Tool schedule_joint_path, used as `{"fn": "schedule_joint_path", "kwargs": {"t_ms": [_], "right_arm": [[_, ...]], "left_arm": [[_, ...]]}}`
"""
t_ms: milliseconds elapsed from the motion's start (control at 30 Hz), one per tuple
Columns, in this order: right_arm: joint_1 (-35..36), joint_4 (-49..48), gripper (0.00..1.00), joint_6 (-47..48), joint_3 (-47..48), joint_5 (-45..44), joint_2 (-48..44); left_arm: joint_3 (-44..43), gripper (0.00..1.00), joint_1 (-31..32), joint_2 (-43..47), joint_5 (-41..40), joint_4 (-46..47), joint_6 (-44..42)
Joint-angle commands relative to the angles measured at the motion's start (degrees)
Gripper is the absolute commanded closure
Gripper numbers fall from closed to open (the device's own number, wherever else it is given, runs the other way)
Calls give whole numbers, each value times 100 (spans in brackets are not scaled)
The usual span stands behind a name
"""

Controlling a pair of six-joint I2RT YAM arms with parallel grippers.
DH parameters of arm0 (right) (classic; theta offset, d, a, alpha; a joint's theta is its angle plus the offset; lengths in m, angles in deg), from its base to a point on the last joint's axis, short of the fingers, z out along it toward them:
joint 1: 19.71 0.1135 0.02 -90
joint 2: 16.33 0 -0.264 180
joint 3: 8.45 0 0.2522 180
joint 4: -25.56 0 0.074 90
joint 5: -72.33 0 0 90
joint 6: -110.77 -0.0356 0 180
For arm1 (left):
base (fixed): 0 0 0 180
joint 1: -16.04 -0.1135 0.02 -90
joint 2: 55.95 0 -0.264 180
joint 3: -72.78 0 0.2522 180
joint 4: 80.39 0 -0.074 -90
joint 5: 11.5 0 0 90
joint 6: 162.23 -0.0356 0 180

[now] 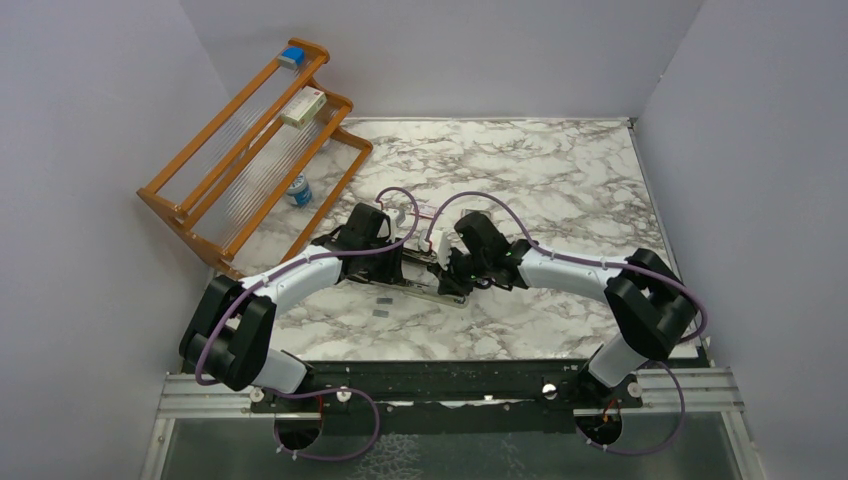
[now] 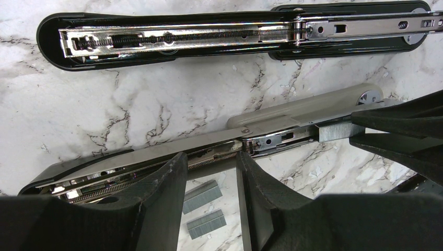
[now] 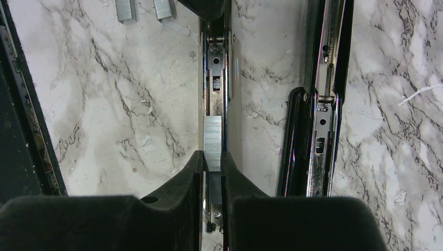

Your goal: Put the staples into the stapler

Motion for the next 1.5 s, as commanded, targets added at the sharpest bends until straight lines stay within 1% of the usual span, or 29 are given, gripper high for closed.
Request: {"fn": "schedule_joint_path", "kwargs": {"t_ms": [0,267,833,1267,1467], "right_arm": [[34,-173,99,11,-37,-78,-214],[34,-215,99,0,-90,-155,-249],[32,205,99,110,166,-24,185],[34,259,99,111,209,33,111],[34,562,98,116,383,-69,143]], "left_arm": [[-17,57,19,-155,-91,-148,-77],[-17,57,17,-156,-85,-145,-77],[-25,57,17,-167,-74,-143,-77],[-25,57,16,-170,-74,-150,-79],[-25,57,17,-166,-83,-148,-86]]}}
